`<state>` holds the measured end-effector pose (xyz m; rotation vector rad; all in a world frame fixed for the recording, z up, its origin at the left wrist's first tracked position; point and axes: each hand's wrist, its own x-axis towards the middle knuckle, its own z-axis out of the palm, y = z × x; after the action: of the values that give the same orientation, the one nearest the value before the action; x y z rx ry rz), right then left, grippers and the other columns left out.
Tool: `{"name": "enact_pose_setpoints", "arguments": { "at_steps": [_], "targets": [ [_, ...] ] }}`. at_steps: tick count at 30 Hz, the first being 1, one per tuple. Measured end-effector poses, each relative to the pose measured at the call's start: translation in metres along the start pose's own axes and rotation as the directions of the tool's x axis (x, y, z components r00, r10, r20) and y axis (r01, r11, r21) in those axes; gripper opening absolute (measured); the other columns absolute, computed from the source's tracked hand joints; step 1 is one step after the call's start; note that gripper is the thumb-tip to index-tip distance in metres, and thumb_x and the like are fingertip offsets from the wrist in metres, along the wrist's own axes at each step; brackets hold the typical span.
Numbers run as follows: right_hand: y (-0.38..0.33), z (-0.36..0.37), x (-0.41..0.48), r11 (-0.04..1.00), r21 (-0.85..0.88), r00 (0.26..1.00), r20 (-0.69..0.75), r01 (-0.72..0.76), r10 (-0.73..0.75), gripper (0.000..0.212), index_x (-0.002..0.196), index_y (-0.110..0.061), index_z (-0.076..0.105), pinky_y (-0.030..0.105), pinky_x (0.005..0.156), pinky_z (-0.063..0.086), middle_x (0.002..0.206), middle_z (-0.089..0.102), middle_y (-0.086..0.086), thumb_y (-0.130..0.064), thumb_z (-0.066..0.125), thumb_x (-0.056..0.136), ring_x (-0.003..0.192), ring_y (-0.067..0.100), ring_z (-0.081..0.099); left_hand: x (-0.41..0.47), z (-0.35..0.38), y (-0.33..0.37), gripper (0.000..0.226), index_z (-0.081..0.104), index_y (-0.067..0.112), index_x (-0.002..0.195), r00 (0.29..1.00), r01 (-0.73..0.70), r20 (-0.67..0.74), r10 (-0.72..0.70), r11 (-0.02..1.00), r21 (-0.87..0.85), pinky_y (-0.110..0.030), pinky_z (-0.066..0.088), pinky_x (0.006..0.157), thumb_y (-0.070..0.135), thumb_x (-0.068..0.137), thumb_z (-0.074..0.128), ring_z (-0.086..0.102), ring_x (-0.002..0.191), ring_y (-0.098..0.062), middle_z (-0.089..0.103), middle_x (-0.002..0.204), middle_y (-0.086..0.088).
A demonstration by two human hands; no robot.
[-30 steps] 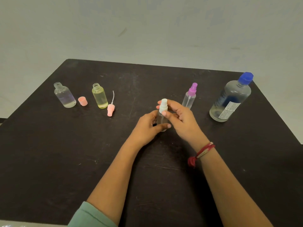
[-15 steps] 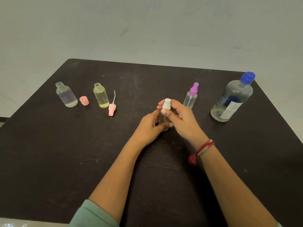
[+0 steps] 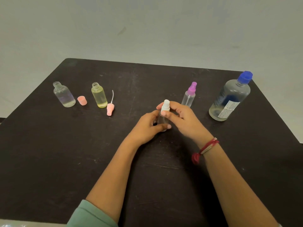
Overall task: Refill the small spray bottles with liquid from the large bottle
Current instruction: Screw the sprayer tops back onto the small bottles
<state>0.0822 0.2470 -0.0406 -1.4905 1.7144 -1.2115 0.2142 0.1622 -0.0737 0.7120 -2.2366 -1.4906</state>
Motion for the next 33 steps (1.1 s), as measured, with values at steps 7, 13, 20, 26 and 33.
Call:
{"name": "enact_pose_setpoints", "arguments": {
  "at_steps": [7, 13, 20, 26, 33],
  "targets": [
    [0.005, 0.033, -0.01, 0.997, -0.005, 0.93, -0.361, 0.079, -0.075, 0.012, 0.106, -0.021, 0.063, 0.021, 0.077, 0.052, 0.09, 0.066, -0.012, -0.021, 0.056, 0.095, 0.086, 0.003, 0.064, -0.004, 0.024, 0.005, 0.037, 0.053, 0.014, 0.128, 0.963, -0.006, -0.265, 0.038, 0.993, 0.119, 0.003, 0.039, 0.073, 0.011, 0.092, 0.06, 0.051, 0.078, 0.021, 0.053, 0.09, 0.023],
    [0.008, 0.003, -0.002, 0.993, -0.105, 0.998, 0.044, 0.055, -0.051, 0.033, 0.127, -0.029, 0.054, 0.024, 0.091, 0.047, 0.111, 0.06, -0.004, -0.035, 0.051, 0.095, 0.108, 0.01, 0.057, 0.0, -0.005, 0.0, 0.033, 0.06, 0.012, 0.119, 0.991, 0.006, 0.132, 0.017, 0.985, -0.174, -0.032, 0.053, 0.092, 0.006, 0.087, 0.067, 0.066, 0.1, -0.015, 0.069, 0.106, -0.001],
    [0.017, 0.026, -0.007, 0.99, -0.057, 0.915, -0.377, 0.131, -0.143, 0.024, 0.095, -0.019, 0.061, 0.026, 0.072, 0.047, 0.086, 0.061, -0.007, -0.038, 0.048, 0.092, 0.081, 0.009, 0.058, 0.0, 0.023, 0.003, 0.041, 0.053, 0.018, 0.13, 0.977, -0.059, -0.194, 0.085, 0.989, 0.134, -0.038, 0.053, 0.091, 0.016, 0.09, 0.063, 0.065, 0.1, -0.011, 0.069, 0.109, 0.003],
    [0.011, 0.023, -0.002, 1.0, -0.006, 0.961, -0.275, -0.005, 0.004, 0.018, 0.106, -0.021, 0.062, 0.03, 0.084, 0.052, 0.101, 0.063, -0.003, -0.033, 0.052, 0.097, 0.097, 0.01, 0.061, -0.001, 0.021, 0.001, 0.041, 0.052, 0.017, 0.131, 0.969, -0.079, -0.213, 0.121, 0.978, 0.195, -0.03, 0.053, 0.087, 0.017, 0.091, 0.062, 0.064, 0.093, -0.007, 0.068, 0.106, 0.007],
    [0.011, 0.012, -0.007, 1.0, 0.005, 0.99, -0.14, -0.016, 0.017, 0.026, 0.12, -0.02, 0.061, 0.017, 0.085, 0.049, 0.112, 0.064, -0.004, -0.029, 0.052, 0.097, 0.106, 0.005, 0.06, 0.0, 0.004, 0.001, 0.035, 0.058, 0.023, 0.121, 0.998, -0.024, -0.06, 0.025, 1.0, 0.017, -0.019, 0.047, 0.094, 0.019, 0.087, 0.068, 0.062, 0.105, -0.001, 0.068, 0.111, 0.01]
  ]
}}
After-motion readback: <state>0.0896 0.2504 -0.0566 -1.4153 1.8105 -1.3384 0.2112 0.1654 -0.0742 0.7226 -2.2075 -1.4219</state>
